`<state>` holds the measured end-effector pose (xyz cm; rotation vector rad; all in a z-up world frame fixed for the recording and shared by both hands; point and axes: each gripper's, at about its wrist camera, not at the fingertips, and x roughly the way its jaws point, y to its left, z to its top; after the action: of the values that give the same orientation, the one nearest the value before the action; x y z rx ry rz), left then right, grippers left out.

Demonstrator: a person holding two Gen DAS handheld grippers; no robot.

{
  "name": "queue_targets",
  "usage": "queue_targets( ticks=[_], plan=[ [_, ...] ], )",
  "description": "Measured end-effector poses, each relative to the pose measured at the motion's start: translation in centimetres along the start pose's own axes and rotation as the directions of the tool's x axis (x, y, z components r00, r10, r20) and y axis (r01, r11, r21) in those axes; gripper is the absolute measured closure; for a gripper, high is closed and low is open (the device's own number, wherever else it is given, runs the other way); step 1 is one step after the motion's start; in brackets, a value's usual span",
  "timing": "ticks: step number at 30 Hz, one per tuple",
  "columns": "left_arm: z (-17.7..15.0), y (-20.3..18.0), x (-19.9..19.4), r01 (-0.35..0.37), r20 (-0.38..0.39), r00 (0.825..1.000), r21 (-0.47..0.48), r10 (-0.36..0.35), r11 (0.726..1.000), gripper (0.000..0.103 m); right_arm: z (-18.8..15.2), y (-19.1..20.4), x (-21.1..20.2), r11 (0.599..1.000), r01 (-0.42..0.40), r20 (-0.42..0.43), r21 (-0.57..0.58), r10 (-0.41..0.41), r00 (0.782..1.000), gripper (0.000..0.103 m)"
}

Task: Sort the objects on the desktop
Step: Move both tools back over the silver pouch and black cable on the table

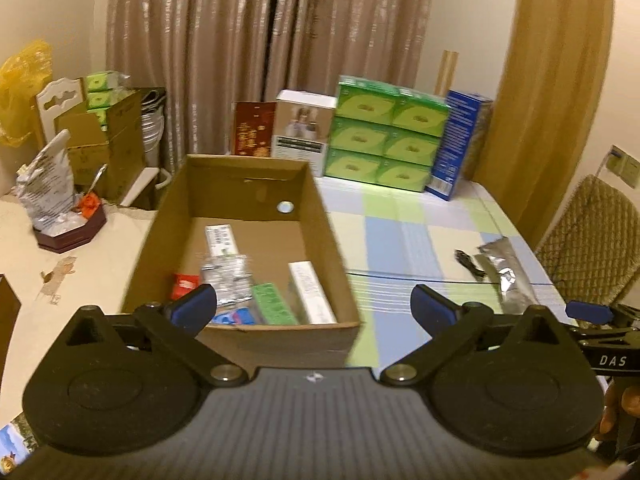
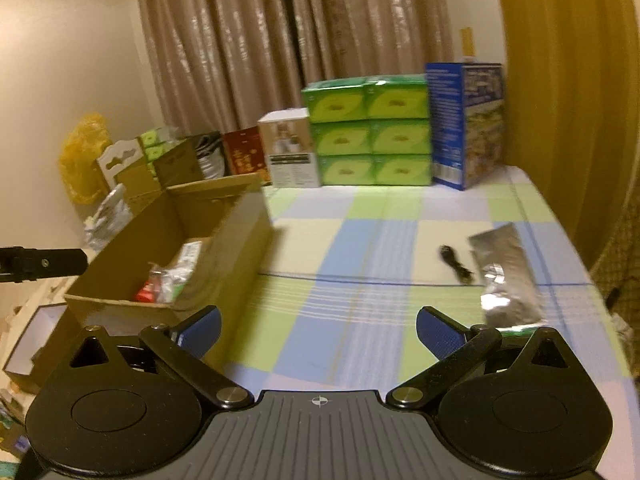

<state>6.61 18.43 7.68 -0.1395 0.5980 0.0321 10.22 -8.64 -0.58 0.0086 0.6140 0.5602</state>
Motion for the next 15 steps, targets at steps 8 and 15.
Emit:
queue_targets(
  ticks=[8,15],
  plan=[
    [-0.4,-4.3,0.3,0.065,-0.016,0.998,0.045,-0.064,0.997,0.002,-1.0,-3.8,-2.9,0.996,0.068,0.017,0.057,-0.069,0.997,0.002],
    [-0.9,-7.1,0.9,0.132,-0.029,0.991,0.061,-0.131,0.989,0.002,-1.5,-6.7,-4.9,0.987,0.129,0.021,0.097,-0.132,0.991,0.002]
  ],
)
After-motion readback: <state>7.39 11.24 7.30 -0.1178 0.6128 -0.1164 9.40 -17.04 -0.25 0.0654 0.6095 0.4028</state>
